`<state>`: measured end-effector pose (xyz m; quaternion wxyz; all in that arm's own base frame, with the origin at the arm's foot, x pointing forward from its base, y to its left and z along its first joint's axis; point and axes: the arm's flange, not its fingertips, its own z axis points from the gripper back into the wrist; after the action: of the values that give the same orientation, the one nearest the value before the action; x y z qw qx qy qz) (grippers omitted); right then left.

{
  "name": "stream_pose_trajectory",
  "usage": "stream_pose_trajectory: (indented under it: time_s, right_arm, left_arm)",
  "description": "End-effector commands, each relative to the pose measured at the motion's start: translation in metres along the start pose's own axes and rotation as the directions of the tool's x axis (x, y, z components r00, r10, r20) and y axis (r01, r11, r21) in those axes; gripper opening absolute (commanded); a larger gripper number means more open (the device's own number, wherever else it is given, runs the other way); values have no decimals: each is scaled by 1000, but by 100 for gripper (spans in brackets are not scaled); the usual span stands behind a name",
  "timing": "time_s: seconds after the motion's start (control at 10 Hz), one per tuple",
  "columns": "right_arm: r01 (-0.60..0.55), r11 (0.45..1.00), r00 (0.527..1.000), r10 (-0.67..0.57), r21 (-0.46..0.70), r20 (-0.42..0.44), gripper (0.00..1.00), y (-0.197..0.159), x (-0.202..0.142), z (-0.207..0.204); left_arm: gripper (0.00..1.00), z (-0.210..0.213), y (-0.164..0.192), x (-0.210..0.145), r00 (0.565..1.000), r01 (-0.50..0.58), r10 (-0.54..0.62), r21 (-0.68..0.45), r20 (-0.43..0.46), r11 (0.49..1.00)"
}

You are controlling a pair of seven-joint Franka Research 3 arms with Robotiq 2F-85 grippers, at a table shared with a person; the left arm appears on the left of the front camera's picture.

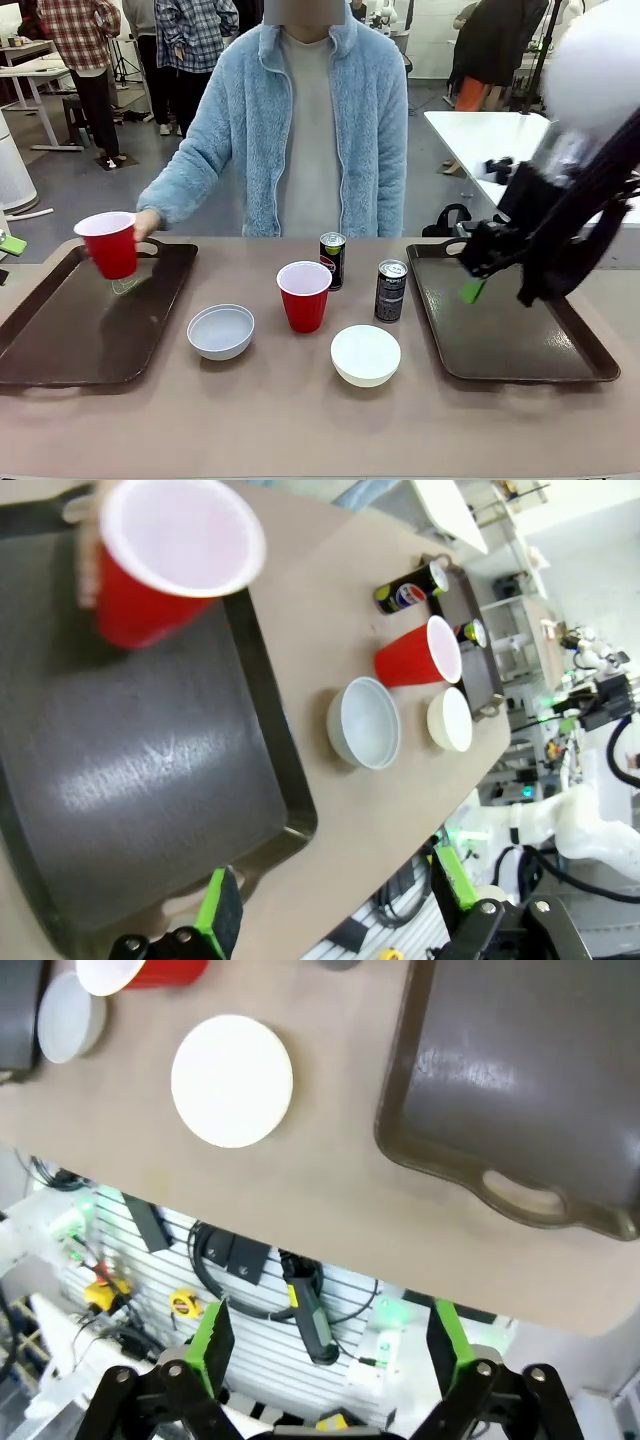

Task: Prepare tableware on both trays.
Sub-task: Pick up a Picnic Bowl from the table and place it on a Handle tray.

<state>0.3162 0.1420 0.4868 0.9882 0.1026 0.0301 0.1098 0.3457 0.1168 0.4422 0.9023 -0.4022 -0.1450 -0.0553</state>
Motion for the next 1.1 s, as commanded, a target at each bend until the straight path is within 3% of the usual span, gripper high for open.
stream_pose_trajectory:
  time_s: [0.0,0.1,0.2,0.5,0.6,0.8,1.0]
  right_arm:
    - [38,999,999,-38,-38,16,100,13,27,-33]
    - [-2,1000,998,3,-19,64,100,14,26,-41]
    - [4,1000,1000,-4,-16,-2,100,12,11,-19]
    - [-6,1000,1000,6,-6,12,100,15,21,-31]
    - [78,990,992,-65,-117,107,100,21,25,-59]
    - [72,981,977,-33,-179,213,100,52,39,-83]
    - [74,973,969,-18,-220,245,100,75,56,-121]
  left_arm:
    - [100,3,2,0,1000,2,-2,-12,0,1000]
    - [100,3,2,0,1000,2,-2,-12,0,1000]
    - [100,3,2,0,1000,2,-2,-12,0,1000]
    - [100,3,2,0,1000,2,-2,-12,0,1000]
    - [100,3,2,0,1000,2,-2,-12,0,1000]
    - [100,3,2,0,1000,2,-2,-12,0,1000]
    - [100,3,2,0,1000,2,-2,-12,0,1000]
